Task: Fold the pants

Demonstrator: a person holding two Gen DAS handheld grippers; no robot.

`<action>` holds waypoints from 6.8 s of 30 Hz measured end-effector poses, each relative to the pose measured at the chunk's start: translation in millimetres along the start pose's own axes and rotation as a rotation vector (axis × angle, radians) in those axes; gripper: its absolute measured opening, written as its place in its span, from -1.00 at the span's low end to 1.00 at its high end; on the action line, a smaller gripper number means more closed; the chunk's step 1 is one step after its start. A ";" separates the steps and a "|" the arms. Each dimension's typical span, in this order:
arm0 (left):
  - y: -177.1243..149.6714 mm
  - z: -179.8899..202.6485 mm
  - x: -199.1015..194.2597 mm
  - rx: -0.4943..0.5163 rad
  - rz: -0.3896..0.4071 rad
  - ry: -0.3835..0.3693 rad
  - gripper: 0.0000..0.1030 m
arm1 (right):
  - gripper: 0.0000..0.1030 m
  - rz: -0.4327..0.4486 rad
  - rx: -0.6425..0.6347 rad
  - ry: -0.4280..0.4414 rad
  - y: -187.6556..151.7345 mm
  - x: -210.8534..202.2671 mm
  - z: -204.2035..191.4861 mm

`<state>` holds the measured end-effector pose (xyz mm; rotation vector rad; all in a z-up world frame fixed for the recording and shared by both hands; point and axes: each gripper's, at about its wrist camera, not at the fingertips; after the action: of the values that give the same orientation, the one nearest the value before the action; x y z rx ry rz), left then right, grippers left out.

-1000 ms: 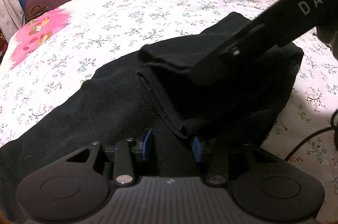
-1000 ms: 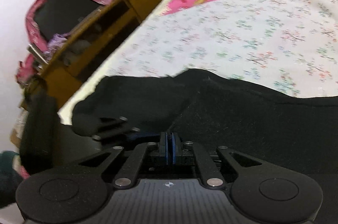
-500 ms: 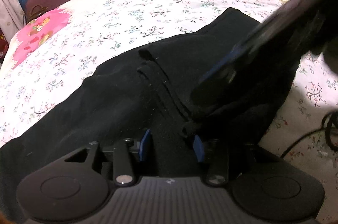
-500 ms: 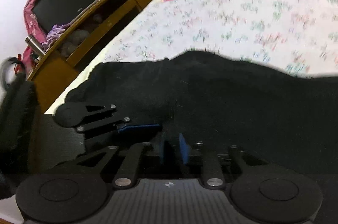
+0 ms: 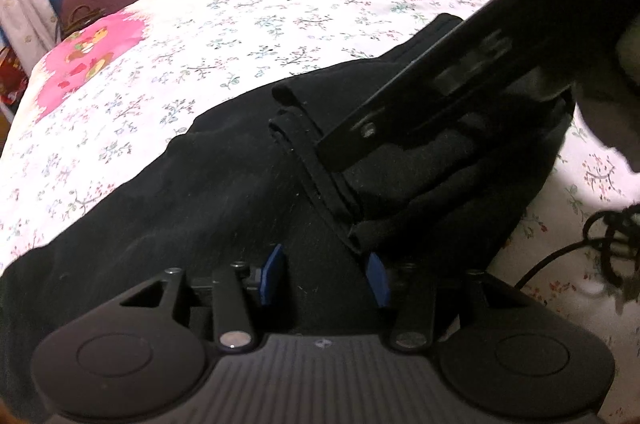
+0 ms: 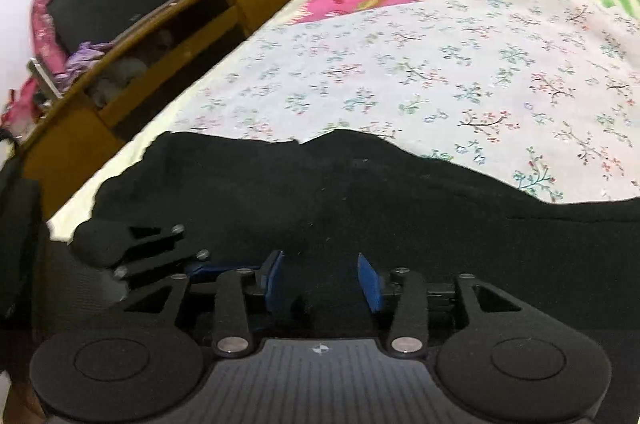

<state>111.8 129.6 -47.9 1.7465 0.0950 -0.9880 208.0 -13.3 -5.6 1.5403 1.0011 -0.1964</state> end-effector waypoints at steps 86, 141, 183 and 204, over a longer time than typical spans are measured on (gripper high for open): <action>-30.9 -56.5 -21.8 -0.092 0.074 -0.127 0.10 | -0.83 -0.105 -0.331 -0.245 -28.7 -13.2 -82.1; -36.2 -75.1 -35.2 -0.104 0.041 -0.134 0.10 | -1.00 -0.013 -0.468 -0.087 -19.5 -7.5 -114.7; -35.1 -74.1 -35.5 -0.127 0.033 -0.095 0.11 | -1.00 -0.055 -0.105 -0.043 3.5 -5.5 -100.7; -43.1 -87.8 -53.8 -0.161 0.014 -0.011 0.11 | -0.36 -0.039 -0.011 -0.094 -7.6 9.5 -73.1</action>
<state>104.7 240.6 -38.4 1.5927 0.1511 -0.9538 178.8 54.5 1.8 1.4888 0.9567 -0.2876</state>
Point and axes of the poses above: each gripper's, at about its wrist camera, not at the fingertips, and x roughly the way its jaws point, z to its right, y to its top, and after that the axes turned 10 degrees about z, right-handed
